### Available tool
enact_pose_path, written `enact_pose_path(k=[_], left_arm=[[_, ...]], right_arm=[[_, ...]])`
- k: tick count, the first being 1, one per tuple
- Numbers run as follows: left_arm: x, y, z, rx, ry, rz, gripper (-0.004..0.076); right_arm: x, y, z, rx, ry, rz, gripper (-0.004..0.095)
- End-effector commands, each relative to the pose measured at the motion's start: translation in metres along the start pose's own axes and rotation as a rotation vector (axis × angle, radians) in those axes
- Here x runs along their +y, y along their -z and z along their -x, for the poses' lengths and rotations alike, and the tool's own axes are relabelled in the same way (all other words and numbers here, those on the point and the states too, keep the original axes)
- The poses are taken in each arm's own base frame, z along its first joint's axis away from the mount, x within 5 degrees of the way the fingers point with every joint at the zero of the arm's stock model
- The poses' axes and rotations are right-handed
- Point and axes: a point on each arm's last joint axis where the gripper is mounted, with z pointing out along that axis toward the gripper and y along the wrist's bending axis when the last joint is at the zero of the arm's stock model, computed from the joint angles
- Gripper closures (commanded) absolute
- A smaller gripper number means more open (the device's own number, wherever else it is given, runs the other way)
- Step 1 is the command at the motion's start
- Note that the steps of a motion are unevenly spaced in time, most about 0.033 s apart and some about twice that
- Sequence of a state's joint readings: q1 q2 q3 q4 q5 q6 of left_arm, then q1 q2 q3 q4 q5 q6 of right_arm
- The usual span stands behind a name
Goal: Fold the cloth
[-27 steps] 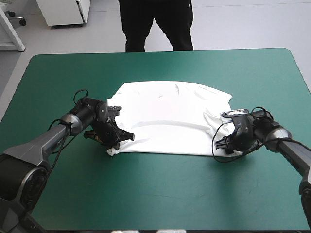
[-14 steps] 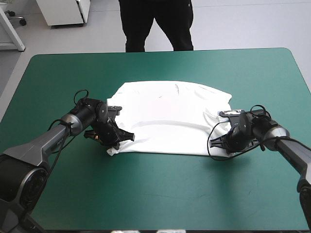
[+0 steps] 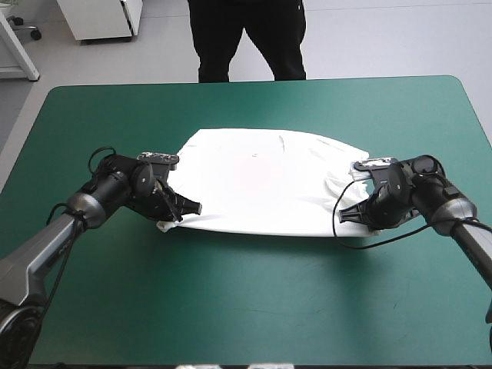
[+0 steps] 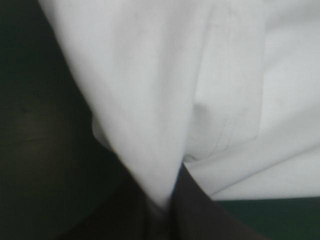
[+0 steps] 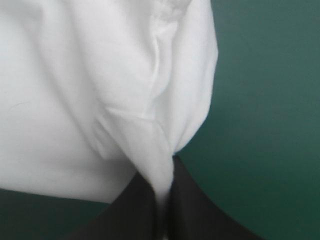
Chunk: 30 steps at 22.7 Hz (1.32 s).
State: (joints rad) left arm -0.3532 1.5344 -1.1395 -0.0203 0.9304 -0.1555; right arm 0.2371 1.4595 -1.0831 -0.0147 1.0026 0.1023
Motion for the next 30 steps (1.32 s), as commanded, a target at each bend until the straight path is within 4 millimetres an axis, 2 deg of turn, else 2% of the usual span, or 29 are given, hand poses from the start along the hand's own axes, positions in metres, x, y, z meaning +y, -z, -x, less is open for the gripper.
enact_pose_path(k=[1,5,8,13,18,20,23,30], left_arm=[[0.002,0.044,-0.003,-0.121,0.002,-0.011,0.0733],[0.002,0.062,-0.01,-0.153,0.002,-0.018,0.0733],[0.002,0.078,-0.015,-0.206,0.011,-0.04,0.0733],[0.0,0.084,-0.006,-0.323,0.037,-0.063,0.0733],[0.001,0.089,0.017,-0.554,0.057,-0.068,0.0733],[0.0,0.082,0.028,-0.581,0.041,-0.056,0.0733],[-0.002,0.069,0.05,-0.619,0.042,-0.045,0.0733],[-0.006,0.037,0.084,-0.634,0.027,-0.039,0.0733]], right_arm=[[-0.004,0.039,0.002,-0.087,0.006,-0.02,0.0925],[-0.005,0.063,0.0,-0.135,0.002,-0.012,0.0925],[-0.002,0.091,-0.002,-0.233,-0.018,0.033,0.0925],[0.0,0.101,0.01,-0.35,-0.034,0.056,0.0925],[0.001,0.11,0.03,-0.592,-0.053,0.078,0.0925],[0.002,0.106,0.039,-0.632,-0.053,0.083,0.0925],[0.003,0.088,0.056,-0.661,-0.053,0.086,0.0925],[0.005,0.059,0.09,-0.679,-0.063,0.088,0.0925]])
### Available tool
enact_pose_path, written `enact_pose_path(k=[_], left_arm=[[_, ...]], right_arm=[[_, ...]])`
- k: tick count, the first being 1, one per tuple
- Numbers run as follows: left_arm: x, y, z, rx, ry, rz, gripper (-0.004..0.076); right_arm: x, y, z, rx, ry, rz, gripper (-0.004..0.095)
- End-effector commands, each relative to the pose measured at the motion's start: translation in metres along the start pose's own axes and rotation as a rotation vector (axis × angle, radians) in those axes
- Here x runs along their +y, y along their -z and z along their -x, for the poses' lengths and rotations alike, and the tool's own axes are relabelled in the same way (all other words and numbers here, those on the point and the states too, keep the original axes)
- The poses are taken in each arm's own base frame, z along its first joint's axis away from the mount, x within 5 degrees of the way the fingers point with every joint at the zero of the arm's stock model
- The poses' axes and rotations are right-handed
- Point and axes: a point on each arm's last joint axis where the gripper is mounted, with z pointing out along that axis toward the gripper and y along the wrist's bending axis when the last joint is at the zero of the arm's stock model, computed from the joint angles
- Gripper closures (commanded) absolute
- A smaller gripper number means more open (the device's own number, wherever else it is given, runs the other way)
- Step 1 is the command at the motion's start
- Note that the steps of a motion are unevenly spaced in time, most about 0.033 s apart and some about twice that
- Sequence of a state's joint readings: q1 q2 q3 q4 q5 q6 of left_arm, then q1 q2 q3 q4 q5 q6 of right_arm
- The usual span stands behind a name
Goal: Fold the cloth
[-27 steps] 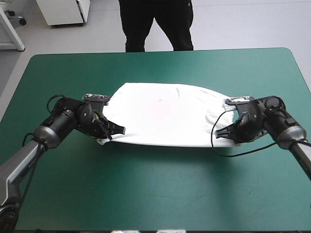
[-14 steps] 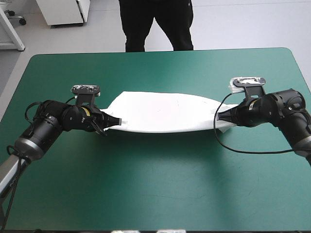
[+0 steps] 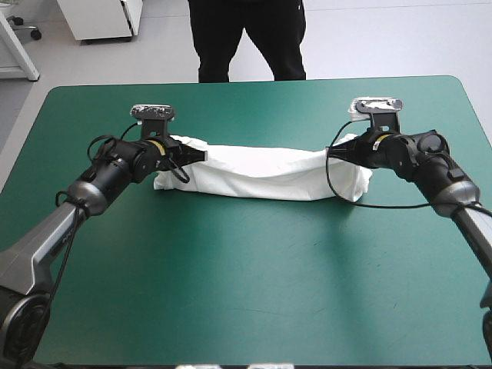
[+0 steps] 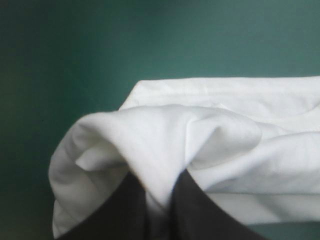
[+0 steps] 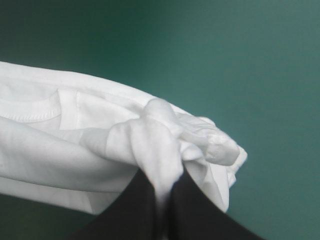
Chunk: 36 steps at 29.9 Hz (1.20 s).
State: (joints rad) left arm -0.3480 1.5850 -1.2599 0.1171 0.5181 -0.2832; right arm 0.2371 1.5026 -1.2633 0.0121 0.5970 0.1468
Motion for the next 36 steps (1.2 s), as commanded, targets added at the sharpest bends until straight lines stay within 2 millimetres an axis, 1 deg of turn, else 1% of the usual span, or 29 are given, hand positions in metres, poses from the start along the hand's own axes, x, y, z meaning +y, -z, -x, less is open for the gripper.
enact_pose_path(k=[1,4,6,10,12,13,16,18,20,21,23,24,27,29,32,34,36], left_arm=[[-0.005,0.0,0.027,-0.148,0.003,-0.032,0.0733],[-0.005,-0.018,0.031,-0.162,-0.013,-0.027,0.0733],[-0.001,-0.033,0.03,-0.15,-0.013,-0.015,0.0733],[0.016,-0.053,0.026,-0.108,0.016,0.021,0.0732],[0.022,-0.058,0.024,-0.086,0.047,0.029,0.0714],[0.022,-0.059,0.023,-0.081,0.043,0.03,0.0688],[0.024,-0.061,0.023,-0.072,0.046,0.034,0.0579],[0.024,-0.061,0.023,-0.072,0.046,0.034,0.0493],[0.024,-0.06,0.023,-0.064,0.046,0.037,0.0428],[0.024,-0.06,0.024,-0.054,0.047,0.041,0.0411],[0.024,-0.053,0.028,-0.044,0.049,0.047,0.0384],[0.024,-0.049,0.03,-0.053,0.045,0.045,0.0377],[0.022,-0.031,0.042,-0.108,0.017,0.042,0.0358],[0.021,-0.014,0.052,-0.15,-0.006,0.039,0.0342],[0.021,0.014,0.061,-0.175,-0.002,0.042,0.0322],[0.02,0.035,0.064,-0.18,0.013,0.039,0.0321],[0.019,0.055,0.064,-0.168,0.028,0.034,0.0322]], right_arm=[[-0.002,-0.002,0.028,-0.139,0.002,0.003,0.0925],[-0.007,-0.019,0.038,-0.137,-0.016,-0.009,0.0925],[-0.013,-0.03,0.043,-0.122,-0.026,-0.023,0.0925],[-0.021,-0.047,0.045,-0.059,-0.034,-0.047,0.0917],[-0.023,-0.055,0.042,-0.013,0.0,-0.053,0.0885],[-0.023,-0.059,0.041,0.005,0.01,-0.054,0.0852],[-0.023,-0.065,0.037,0.04,0.006,-0.049,0.0706],[-0.023,-0.066,0.035,0.056,0.006,-0.05,0.0581],[-0.023,-0.066,0.034,0.068,0.001,-0.051,0.0471],[-0.023,-0.066,0.033,0.076,0.002,-0.053,0.0419],[-0.024,-0.062,0.034,0.079,0.013,-0.061,0.0353],[-0.024,-0.058,0.035,0.075,0.02,-0.066,0.0336],[-0.024,-0.042,0.041,0.039,0.034,-0.073,0.0335],[-0.025,-0.027,0.046,0.003,0.061,-0.099,0.0335],[-0.029,-0.003,0.051,-0.036,0.076,-0.151,0.0335],[-0.032,0.015,0.053,-0.051,0.083,-0.185,0.0335],[-0.035,0.031,0.054,-0.058,0.074,-0.211,0.0335]])
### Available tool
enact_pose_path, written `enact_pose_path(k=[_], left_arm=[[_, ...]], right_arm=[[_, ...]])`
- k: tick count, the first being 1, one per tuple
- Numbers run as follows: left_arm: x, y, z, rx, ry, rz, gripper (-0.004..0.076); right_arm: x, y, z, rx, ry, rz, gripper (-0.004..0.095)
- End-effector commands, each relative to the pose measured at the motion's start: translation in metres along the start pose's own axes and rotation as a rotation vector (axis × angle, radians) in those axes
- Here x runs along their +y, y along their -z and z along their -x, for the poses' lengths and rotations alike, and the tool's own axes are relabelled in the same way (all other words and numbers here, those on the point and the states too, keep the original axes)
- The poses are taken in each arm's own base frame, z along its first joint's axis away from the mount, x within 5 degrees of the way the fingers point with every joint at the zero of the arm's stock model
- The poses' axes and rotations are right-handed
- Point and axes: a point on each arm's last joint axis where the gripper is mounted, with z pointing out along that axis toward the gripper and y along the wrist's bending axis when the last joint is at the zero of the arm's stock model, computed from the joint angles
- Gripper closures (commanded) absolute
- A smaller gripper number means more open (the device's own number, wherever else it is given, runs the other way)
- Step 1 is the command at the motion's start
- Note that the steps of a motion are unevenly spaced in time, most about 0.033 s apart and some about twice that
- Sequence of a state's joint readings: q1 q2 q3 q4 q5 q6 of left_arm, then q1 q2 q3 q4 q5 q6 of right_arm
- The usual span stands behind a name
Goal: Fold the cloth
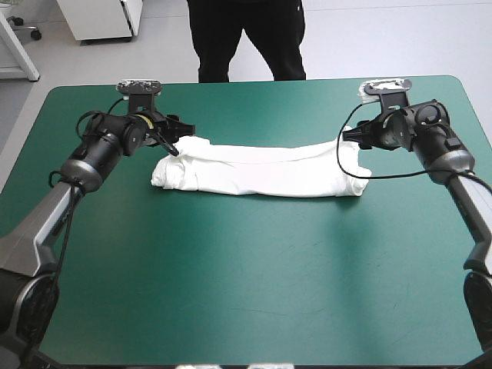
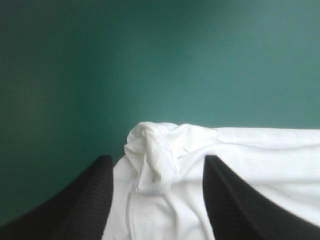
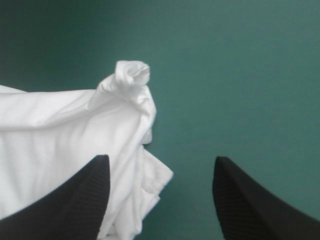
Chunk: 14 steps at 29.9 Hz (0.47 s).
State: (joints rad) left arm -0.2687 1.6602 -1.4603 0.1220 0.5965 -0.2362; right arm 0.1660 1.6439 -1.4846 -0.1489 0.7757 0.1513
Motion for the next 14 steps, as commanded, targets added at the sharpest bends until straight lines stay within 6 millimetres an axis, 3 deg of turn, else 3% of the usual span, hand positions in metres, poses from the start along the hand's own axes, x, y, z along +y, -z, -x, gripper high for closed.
enact_pose_path(k=[1,3,5,6,9,11,14], left_arm=[[-0.004,0.065,0.022,-0.104,0.026,-0.037,0.0322],[-0.007,0.086,0.02,-0.089,0.016,-0.064,0.033],[-0.015,0.104,0.017,-0.085,-0.034,-0.113,0.04],[-0.019,0.11,0.017,-0.087,-0.048,-0.144,0.0456],[-0.034,0.12,0.015,-0.103,-0.14,-0.229,0.0731],[-0.042,0.121,0.013,-0.1,-0.154,-0.287,0.0729],[-0.052,0.107,0.011,-0.07,-0.173,-0.365,0.0731]], right_arm=[[-0.015,0.057,0.015,-0.139,-0.02,-0.052,0.0335],[-0.02,0.073,0.012,-0.14,-0.028,-0.067,0.0335],[-0.028,0.091,0.009,-0.144,-0.047,-0.088,0.0335],[-0.032,0.097,0.008,-0.148,-0.06,-0.096,0.0335],[-0.05,0.121,0.002,-0.17,-0.134,-0.13,0.0335],[-0.063,0.135,-0.003,-0.174,-0.177,-0.154,0.0335],[-0.078,0.146,-0.009,-0.171,-0.257,-0.157,0.0335]])
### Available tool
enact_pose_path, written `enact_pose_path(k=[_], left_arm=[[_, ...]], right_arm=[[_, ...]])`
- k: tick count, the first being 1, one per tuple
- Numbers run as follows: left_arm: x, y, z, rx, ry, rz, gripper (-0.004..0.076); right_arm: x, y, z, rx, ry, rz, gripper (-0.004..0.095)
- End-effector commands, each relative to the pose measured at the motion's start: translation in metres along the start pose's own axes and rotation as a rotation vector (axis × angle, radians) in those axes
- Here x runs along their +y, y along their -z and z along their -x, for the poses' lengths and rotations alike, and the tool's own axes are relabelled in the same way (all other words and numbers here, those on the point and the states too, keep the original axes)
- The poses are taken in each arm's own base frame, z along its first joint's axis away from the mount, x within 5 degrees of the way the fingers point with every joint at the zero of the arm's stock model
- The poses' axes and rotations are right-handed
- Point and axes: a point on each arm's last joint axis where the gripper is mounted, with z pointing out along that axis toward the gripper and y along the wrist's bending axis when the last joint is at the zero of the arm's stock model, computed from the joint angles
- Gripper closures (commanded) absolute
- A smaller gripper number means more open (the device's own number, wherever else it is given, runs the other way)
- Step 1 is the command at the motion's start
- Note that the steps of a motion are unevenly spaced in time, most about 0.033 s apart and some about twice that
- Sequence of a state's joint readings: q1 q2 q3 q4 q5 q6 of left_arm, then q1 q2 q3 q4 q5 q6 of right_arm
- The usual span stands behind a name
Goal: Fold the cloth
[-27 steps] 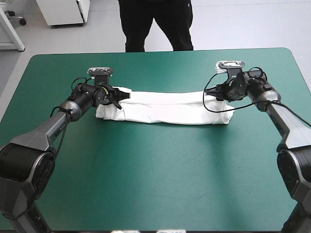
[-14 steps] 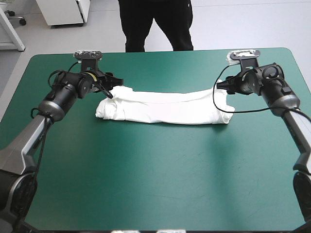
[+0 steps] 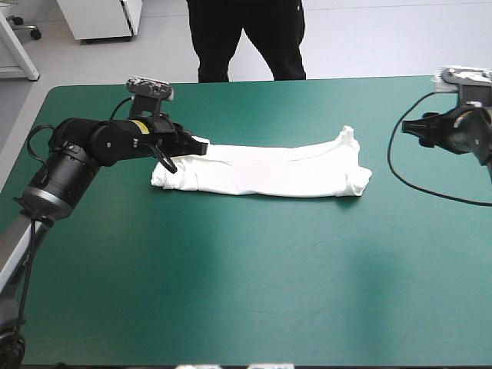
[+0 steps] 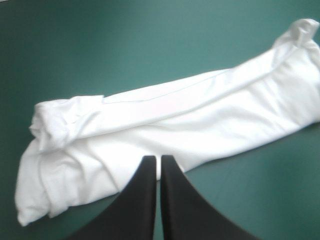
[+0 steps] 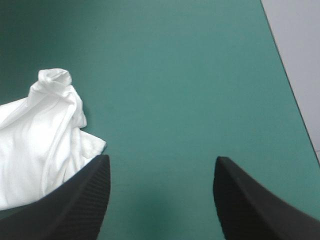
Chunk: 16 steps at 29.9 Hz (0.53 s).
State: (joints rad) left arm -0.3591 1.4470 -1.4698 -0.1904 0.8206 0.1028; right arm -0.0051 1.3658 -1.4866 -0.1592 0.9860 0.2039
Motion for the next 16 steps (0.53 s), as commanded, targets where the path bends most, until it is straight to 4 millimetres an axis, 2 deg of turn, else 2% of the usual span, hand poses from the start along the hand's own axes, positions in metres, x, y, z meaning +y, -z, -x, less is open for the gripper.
enact_pose_path(k=[1,8,12,16], left_arm=[[-0.012,-0.001,0.013,-0.081,-0.029,-0.109,0.0731],[-0.014,-0.073,0.002,0.049,-0.039,-0.239,0.0731],[-0.017,-0.11,0.005,0.109,-0.051,-0.272,0.0731],[-0.03,-0.138,0.011,0.142,-0.081,-0.306,0.0733]], right_arm=[[-0.022,0.031,0.008,-0.095,-0.088,0.01,0.0335],[-0.024,0.027,0.007,-0.056,-0.108,0.194,0.0335],[-0.027,0.014,0.006,-0.03,-0.104,0.219,0.0335],[-0.027,-0.006,0.004,0.018,-0.113,0.255,0.0335]])
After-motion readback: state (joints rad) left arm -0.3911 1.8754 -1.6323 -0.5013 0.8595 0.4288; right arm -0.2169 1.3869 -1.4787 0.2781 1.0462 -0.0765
